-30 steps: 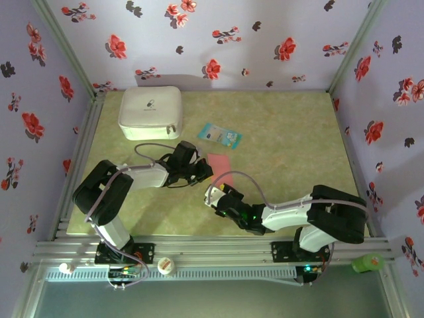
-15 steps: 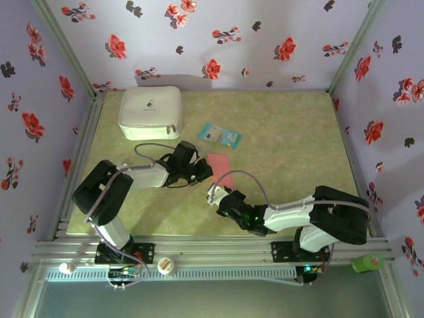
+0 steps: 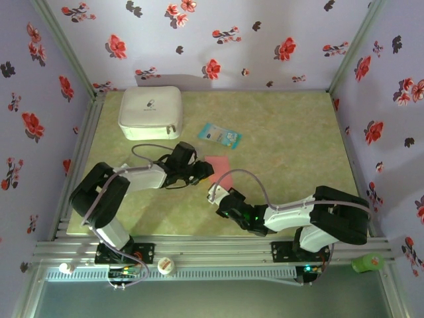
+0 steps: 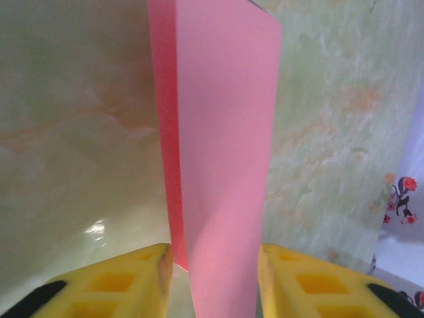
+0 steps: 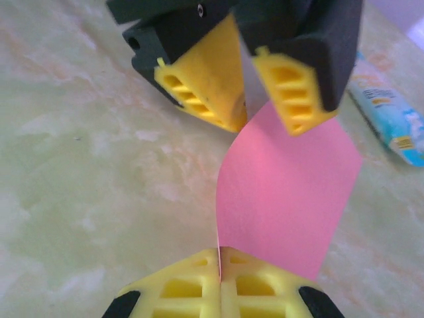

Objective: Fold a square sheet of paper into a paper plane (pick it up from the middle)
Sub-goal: Third fold the triangle at the center of the table.

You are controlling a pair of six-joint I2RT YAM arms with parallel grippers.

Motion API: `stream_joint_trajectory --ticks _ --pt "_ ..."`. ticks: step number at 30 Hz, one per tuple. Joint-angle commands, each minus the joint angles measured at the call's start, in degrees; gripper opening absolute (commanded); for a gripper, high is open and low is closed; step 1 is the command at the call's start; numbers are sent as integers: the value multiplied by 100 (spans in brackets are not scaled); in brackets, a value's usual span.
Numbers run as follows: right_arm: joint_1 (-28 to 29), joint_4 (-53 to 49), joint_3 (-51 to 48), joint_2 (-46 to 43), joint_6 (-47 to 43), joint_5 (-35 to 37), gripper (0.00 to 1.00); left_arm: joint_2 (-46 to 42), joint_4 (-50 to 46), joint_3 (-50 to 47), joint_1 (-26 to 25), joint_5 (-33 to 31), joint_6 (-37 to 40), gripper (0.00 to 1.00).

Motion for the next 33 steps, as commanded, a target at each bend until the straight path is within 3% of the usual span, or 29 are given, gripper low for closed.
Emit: stream_joint_trajectory --ticks 1,7,13,25,33 --pt "-175 -210 81 -150 637 -660 0 -523 -638 -32 52 -627 177 45" --pt "-829 -350 222 -202 1592 -2470 0 -1051 -1357 208 254 -990 568 50" --pt "-1314 -312 421 -103 2256 -3467 3 -482 -1470 845 283 -425 1013 48" --pt "-1747 240 289 136 2943 -4056 4 756 -1233 1683 282 227 1109 37" --pt "-1857 442 299 315 3179 -4307 5 1319 -1031 1694 283 423 1101 32"
